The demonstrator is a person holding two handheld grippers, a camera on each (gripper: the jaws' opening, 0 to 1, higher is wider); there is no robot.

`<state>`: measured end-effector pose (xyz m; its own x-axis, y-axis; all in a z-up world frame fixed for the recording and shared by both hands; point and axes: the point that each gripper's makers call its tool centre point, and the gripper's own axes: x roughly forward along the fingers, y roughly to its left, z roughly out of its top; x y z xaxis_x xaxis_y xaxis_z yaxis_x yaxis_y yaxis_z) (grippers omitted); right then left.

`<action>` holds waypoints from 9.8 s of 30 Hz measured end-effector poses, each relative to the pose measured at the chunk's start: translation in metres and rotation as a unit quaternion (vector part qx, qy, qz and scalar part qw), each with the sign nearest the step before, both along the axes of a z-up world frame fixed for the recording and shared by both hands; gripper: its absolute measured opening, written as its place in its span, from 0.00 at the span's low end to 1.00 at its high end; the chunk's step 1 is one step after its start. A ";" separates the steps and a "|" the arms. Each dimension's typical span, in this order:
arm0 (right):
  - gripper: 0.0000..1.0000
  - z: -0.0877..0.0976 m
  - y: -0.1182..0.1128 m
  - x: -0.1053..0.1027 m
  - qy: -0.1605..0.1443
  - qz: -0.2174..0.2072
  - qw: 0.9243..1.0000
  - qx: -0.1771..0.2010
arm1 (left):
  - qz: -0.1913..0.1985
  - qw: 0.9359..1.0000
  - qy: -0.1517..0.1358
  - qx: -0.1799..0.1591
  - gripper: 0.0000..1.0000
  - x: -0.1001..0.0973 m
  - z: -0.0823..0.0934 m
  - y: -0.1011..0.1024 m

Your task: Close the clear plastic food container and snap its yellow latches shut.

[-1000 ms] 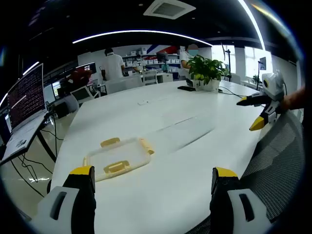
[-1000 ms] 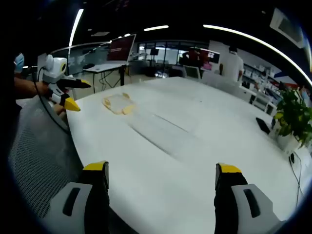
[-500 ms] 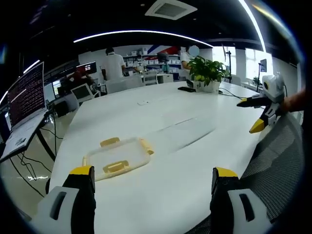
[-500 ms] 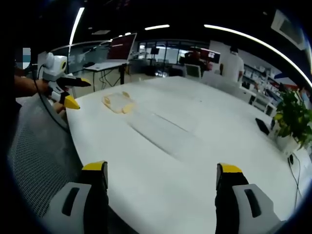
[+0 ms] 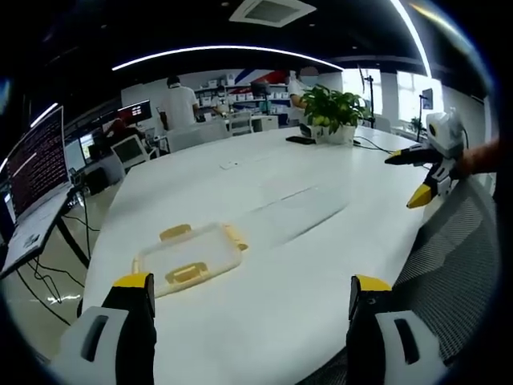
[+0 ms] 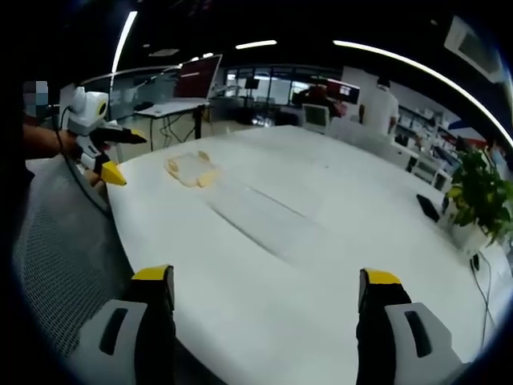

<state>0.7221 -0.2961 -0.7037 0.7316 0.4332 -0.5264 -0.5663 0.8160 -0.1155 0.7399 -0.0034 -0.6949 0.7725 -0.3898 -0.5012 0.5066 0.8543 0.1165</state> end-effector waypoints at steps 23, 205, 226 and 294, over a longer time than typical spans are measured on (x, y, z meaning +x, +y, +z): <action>0.99 0.005 -0.007 -0.001 0.010 0.005 1.000 -0.009 | -0.009 1.000 0.015 0.009 0.99 0.002 0.003 0.009; 0.51 -0.022 0.222 0.139 0.107 0.394 0.905 -0.119 | -0.364 0.868 0.164 0.296 0.44 0.144 -0.077 0.136; 0.47 -0.044 0.244 0.146 0.133 0.396 0.901 -0.115 | -0.443 0.826 0.209 0.279 0.37 0.142 -0.090 0.127; 0.34 -0.061 0.251 0.145 0.144 0.438 0.871 -0.170 | -0.444 0.831 0.201 0.269 0.32 0.133 -0.071 0.115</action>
<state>0.8667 -0.0453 -0.7646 0.0144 0.5424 -0.8400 -0.9999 0.0027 -0.0154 0.8734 0.1118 -0.7663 0.0280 -0.3531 -0.9352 0.9996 0.0011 0.0295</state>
